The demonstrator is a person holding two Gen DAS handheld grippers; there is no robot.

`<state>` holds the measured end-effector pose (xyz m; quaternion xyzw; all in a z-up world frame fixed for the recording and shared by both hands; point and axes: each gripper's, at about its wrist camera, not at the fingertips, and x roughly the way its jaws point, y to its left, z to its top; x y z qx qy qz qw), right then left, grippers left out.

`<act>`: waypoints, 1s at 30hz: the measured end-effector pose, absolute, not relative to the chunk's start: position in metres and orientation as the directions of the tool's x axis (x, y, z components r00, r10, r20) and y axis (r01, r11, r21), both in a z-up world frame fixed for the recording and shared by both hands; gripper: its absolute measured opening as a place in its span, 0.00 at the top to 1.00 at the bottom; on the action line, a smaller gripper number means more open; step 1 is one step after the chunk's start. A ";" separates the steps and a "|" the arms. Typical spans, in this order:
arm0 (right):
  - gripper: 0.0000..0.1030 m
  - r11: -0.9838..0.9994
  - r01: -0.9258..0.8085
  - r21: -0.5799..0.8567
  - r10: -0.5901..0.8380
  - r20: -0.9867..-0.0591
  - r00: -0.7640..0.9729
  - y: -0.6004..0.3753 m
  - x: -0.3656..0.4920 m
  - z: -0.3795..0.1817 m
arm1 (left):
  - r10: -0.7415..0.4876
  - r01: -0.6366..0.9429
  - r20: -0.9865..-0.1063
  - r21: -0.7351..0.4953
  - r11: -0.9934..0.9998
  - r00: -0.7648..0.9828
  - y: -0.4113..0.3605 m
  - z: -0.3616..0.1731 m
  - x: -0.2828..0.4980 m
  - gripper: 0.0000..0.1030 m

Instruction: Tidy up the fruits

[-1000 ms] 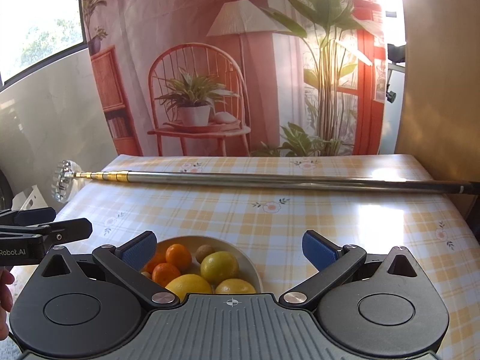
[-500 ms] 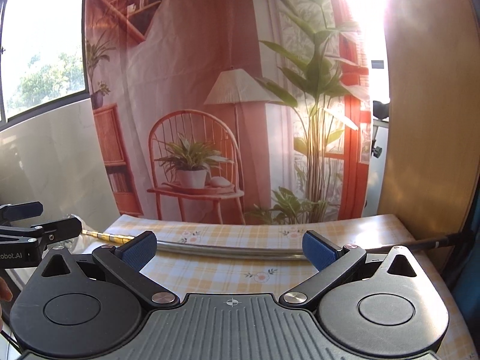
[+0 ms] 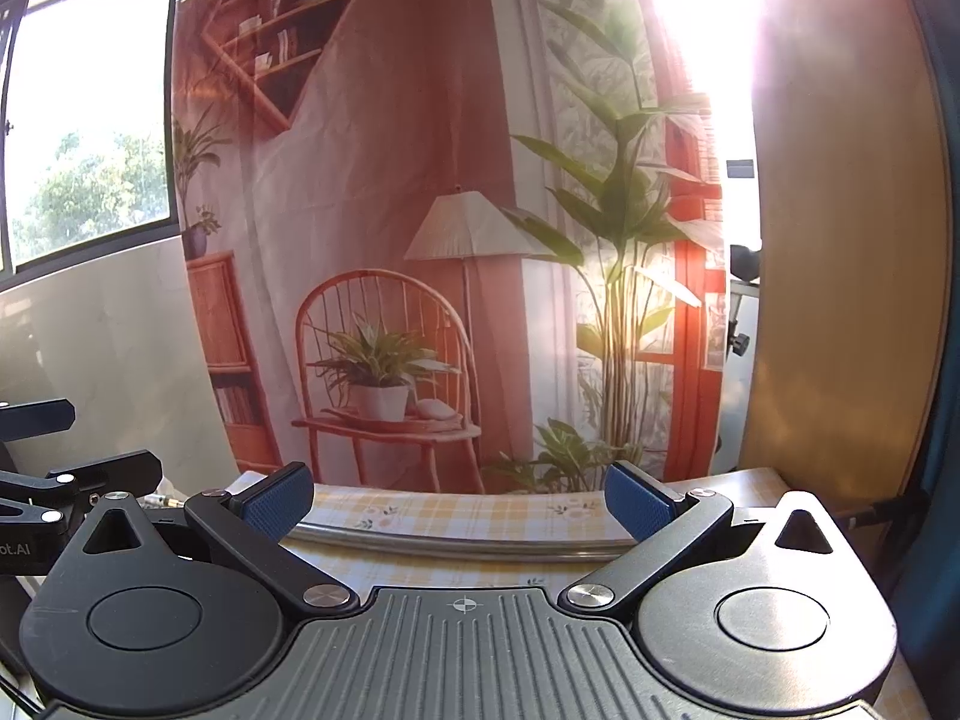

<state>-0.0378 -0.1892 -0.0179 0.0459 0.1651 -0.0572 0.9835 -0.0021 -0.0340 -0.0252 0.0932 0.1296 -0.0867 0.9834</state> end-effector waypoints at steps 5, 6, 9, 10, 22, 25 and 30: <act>0.00 0.989 0.129 0.074 -0.098 -0.327 0.940 -0.188 -0.040 -0.017 | -0.180 0.222 -0.279 0.129 0.966 0.943 -0.031 -0.021 -0.005 0.00; 0.00 0.989 0.129 0.074 -0.099 -0.327 0.940 -0.188 -0.041 -0.017 | -0.185 0.226 -0.277 0.123 0.966 0.943 -0.030 -0.022 -0.005 0.00; 0.00 0.989 0.129 0.073 -0.098 -0.327 0.940 -0.188 -0.040 -0.017 | -0.178 0.217 -0.270 0.121 0.969 0.946 -0.029 -0.021 -0.007 0.00; 0.00 0.989 0.129 0.074 -0.098 -0.327 0.940 -0.188 -0.040 -0.017 | -0.177 0.215 -0.269 0.120 0.969 0.947 -0.029 -0.021 -0.007 0.00; 0.00 0.989 0.128 0.074 -0.097 -0.330 0.939 -0.184 -0.040 -0.017 | -0.184 0.210 -0.276 0.065 0.976 0.943 -0.022 -0.019 -0.004 0.00; 0.00 0.989 0.129 0.074 -0.098 -0.331 0.939 -0.184 -0.040 -0.017 | -0.182 0.206 -0.277 0.059 0.977 0.943 -0.020 -0.018 -0.004 0.00; 0.00 0.989 0.127 0.071 -0.097 -0.332 0.938 -0.183 -0.040 -0.017 | -0.185 0.207 -0.277 0.052 0.977 0.943 -0.021 -0.018 -0.004 0.00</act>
